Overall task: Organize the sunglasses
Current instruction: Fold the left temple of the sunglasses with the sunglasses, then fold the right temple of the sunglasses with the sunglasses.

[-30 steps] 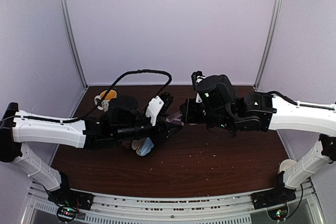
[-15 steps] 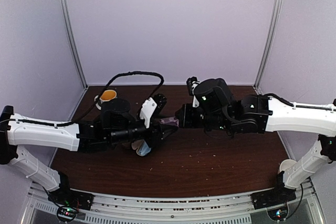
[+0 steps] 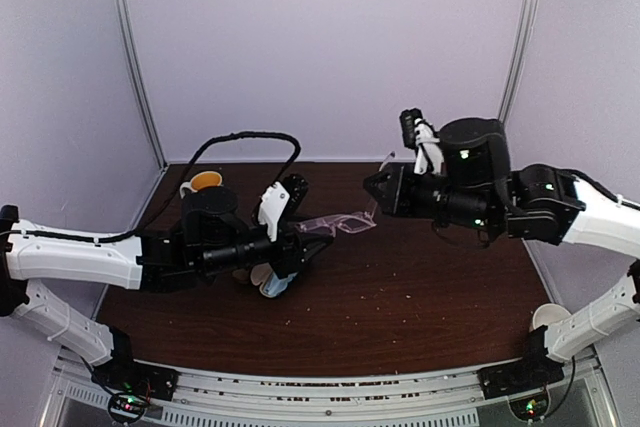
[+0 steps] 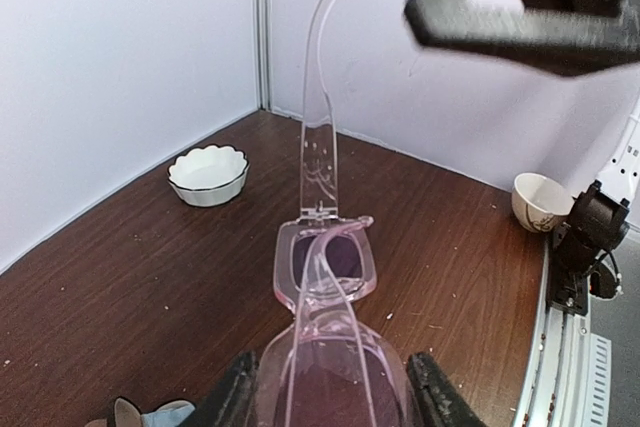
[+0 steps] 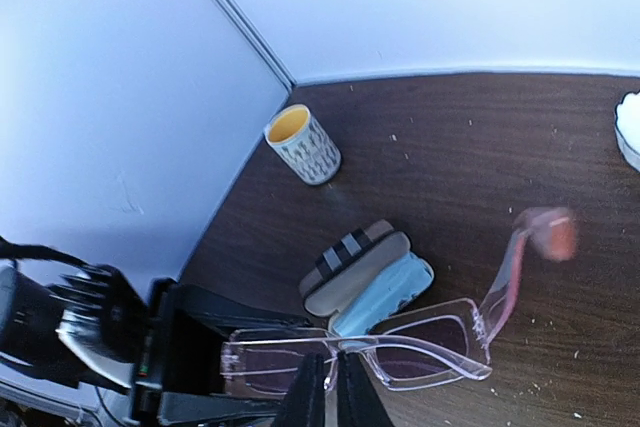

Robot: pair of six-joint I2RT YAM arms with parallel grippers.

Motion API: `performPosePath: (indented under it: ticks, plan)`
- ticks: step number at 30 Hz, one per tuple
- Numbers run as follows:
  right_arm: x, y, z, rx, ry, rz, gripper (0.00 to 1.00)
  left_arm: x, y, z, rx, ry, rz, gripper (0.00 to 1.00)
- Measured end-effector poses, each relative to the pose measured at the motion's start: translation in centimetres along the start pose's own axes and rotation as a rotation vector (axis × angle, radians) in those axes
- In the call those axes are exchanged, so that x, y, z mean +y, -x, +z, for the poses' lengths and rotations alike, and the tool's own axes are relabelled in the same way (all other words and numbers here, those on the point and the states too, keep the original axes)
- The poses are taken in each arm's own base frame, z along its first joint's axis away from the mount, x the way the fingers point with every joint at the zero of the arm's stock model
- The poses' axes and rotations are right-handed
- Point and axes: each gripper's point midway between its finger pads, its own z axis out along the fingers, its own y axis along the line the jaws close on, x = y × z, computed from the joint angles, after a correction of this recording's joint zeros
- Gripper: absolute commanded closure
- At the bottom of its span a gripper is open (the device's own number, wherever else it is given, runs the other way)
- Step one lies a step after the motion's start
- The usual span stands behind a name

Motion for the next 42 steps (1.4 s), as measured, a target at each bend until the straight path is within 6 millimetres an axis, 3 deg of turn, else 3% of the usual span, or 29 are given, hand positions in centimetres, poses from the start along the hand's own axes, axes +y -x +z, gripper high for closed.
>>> performPosePath:
  ticks: [3,6,9,12,15,25,33,42]
  plan:
    - [-0.5,3.1,-3.3,-0.095,0.038,0.039,0.86,0.0,0.1,-0.1,-0.002,0.001,0.0,0.73]
    - [-2.9,4.6,-5.1,-0.162,0.023,0.09,0.76,0.0,0.4,-0.4,-0.007,-0.002,0.0,0.73]
    - [-6.5,4.3,-4.9,-0.179,-0.029,0.13,0.72,-0.3,1.2,-1.0,-0.024,-0.016,-0.002,0.73]
    - [-9.9,2.6,-3.3,-0.146,-0.083,0.172,0.72,-0.7,2.2,-1.7,-0.052,-0.043,-0.003,0.73]
    - [-11.5,1.6,-2.2,-0.106,-0.1,0.201,0.72,-1.2,2.9,-2.1,-0.07,-0.073,-0.004,0.73]
    - [-7.4,1.9,0.7,-0.01,0.054,0.173,0.74,-2.3,2.5,-1.9,-0.058,-0.134,-0.007,0.73]
    - [-3.0,-0.2,2.3,0.074,0.137,0.098,0.77,-2.3,1.8,-1.6,-0.033,-0.129,-0.007,0.73]
    - [-2.8,-3.2,4.3,0.15,0.114,0.084,0.8,-2.3,1.1,-1.2,-0.011,-0.129,-0.006,0.72]
